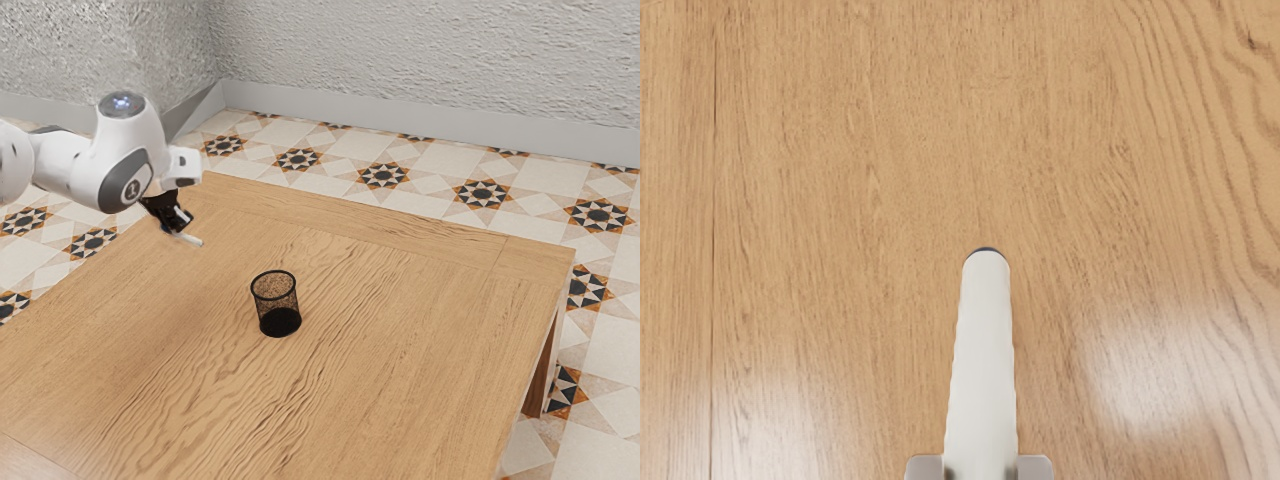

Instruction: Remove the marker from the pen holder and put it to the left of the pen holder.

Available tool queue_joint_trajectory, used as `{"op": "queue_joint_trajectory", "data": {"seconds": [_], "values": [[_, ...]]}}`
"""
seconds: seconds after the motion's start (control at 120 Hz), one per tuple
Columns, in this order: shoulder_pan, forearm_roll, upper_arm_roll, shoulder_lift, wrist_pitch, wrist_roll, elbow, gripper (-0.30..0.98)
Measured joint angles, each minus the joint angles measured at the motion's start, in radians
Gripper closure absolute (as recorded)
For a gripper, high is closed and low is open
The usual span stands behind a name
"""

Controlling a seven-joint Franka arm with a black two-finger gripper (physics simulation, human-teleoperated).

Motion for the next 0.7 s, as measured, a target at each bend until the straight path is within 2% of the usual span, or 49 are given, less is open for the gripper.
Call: {"op": "queue_joint_trajectory", "data": {"seconds": [0.142, 0.292, 0.467, 0.7], "values": [[0.024, -0.002, 0.001, 0.119, 0.309, 0.009, -0.004, 0.79], [0.052, -0.014, -0.004, 0.219, 0.516, 0.033, 0.0, 0.79], [0.063, -0.022, -0.014, 0.273, 0.637, 0.062, 0.001, 0.79], [0.064, -0.027, -0.026, 0.29, 0.697, 0.092, 0.001, 0.79]]}}
